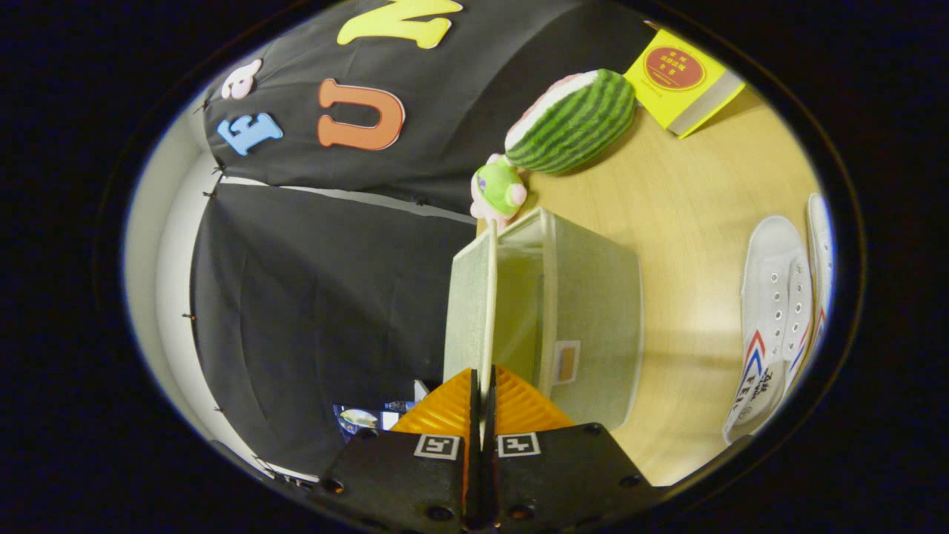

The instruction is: Open the storage box then place both shoes into the box .Put the left shoe in first, then the right shoe, with the right side of both shoes facing outward in a uniform manner.

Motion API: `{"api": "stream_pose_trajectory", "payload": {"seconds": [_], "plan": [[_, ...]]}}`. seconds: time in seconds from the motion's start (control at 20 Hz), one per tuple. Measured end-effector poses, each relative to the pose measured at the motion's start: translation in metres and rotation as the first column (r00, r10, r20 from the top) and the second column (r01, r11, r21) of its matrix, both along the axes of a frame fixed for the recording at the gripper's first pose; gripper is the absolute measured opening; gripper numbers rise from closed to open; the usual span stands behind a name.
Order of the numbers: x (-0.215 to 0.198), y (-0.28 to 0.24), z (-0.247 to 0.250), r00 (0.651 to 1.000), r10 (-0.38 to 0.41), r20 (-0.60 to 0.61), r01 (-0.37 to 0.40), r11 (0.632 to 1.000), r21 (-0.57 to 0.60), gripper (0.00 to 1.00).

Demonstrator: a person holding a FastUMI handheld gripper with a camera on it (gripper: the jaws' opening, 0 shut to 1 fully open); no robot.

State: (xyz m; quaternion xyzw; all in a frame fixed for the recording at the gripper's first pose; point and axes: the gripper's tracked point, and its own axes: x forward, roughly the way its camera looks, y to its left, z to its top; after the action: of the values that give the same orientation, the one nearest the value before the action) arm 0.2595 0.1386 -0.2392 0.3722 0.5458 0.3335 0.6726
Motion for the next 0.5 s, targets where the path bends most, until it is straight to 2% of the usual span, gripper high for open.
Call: {"api": "stream_pose_trajectory", "payload": {"seconds": [0.2,0.5], "plan": [[-0.002,0.023,0.043,0.998,0.022,0.062,-0.023,1.000,0.017,0.05],[-0.005,0.077,0.076,0.992,0.067,0.107,-0.070,0.997,0.021,0.05]]}}
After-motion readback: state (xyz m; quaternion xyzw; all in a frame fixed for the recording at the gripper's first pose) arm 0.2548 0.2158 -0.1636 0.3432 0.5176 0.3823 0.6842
